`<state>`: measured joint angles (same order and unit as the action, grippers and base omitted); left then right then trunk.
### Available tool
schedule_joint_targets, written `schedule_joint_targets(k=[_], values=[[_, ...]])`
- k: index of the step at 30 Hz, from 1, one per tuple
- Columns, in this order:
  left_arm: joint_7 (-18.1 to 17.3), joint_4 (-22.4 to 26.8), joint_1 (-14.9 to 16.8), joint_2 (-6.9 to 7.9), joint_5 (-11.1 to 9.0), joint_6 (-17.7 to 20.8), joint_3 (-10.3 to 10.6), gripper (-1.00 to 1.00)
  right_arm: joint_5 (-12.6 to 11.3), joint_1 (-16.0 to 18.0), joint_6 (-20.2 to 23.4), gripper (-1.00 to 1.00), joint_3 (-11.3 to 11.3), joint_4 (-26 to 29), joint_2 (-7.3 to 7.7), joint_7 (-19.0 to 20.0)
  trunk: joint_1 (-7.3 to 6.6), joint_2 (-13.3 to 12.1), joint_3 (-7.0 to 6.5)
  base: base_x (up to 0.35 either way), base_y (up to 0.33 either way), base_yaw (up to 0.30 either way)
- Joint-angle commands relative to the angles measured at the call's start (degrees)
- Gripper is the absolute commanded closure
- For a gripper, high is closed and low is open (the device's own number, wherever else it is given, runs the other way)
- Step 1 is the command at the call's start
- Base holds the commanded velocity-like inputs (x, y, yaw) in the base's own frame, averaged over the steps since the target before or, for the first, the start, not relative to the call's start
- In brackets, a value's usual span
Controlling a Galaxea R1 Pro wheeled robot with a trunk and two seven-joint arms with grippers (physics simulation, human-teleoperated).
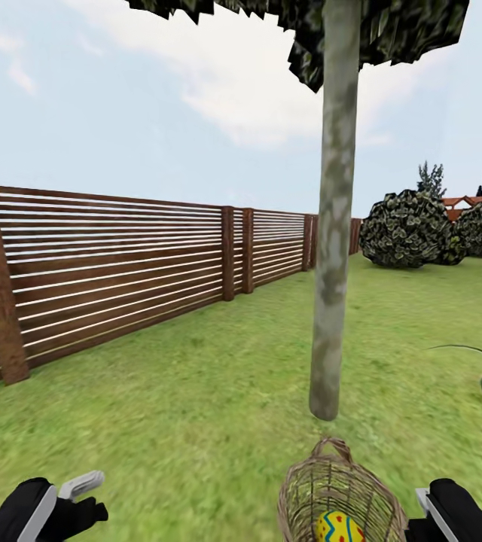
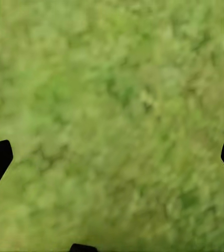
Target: Take the three Easter eggs out of the wicker basket on the lawn in the garden, then place them on the lawn next to a single tree (choose any tree) so that all three eggs are next to the same tree and none are left in the basket.
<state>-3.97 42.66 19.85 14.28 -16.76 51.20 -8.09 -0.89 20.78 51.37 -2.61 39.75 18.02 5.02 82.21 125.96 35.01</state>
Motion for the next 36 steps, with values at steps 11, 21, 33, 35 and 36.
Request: schedule_joint_targets(k=[11, 21, 33, 35, 36], values=[[-0.4, 0.0, 0.0, -0.21, 0.4, 0.2, 0.0, -1.0, -0.1, 0.1, 0.3, -1.0, -0.2, 0.1, 0.27, 0.1, 0.02, 0.0, -0.63, 0.142, 0.308, -0.22], [-0.4, 0.0, 0.0, -0.25, 0.3, 0.0, 0.0, -1.0, -0.2, 0.1, 0.3, -1.0, -0.2, 0.1, 0.34, 0.1, 0.02, 0.0, -0.94, 0.035, 0.174, -0.111], [-0.4, -0.1, 0.0, -0.25, 0.3, 0.2, -0.2, -1.0, -0.2, 0.1, 0.3, -1.0, -0.2, 0.1, 0.34, 0.1, 0.02, 0.0, -0.95, 0.11, 0.273, -0.001], [-0.4, -0.1, 0.0, -0.28, 0.3, 0.3, -0.2, -1.0, -0.1, 0.1, 0.3, -1.0, -0.2, 0.1, 0.34, 0.1, 0.02, 0.0, -0.95, 0.319, 0.052, 0.0], [-0.4, -0.1, 0.0, -0.27, 0.3, 0.3, -0.2, -1.0, -0.1, 0.1, 0.3, -1.0, -0.1, 0.1, 0.34, 0.1, 0.02, 0.0, -0.95, 0.33, 0.026, 0.0]])
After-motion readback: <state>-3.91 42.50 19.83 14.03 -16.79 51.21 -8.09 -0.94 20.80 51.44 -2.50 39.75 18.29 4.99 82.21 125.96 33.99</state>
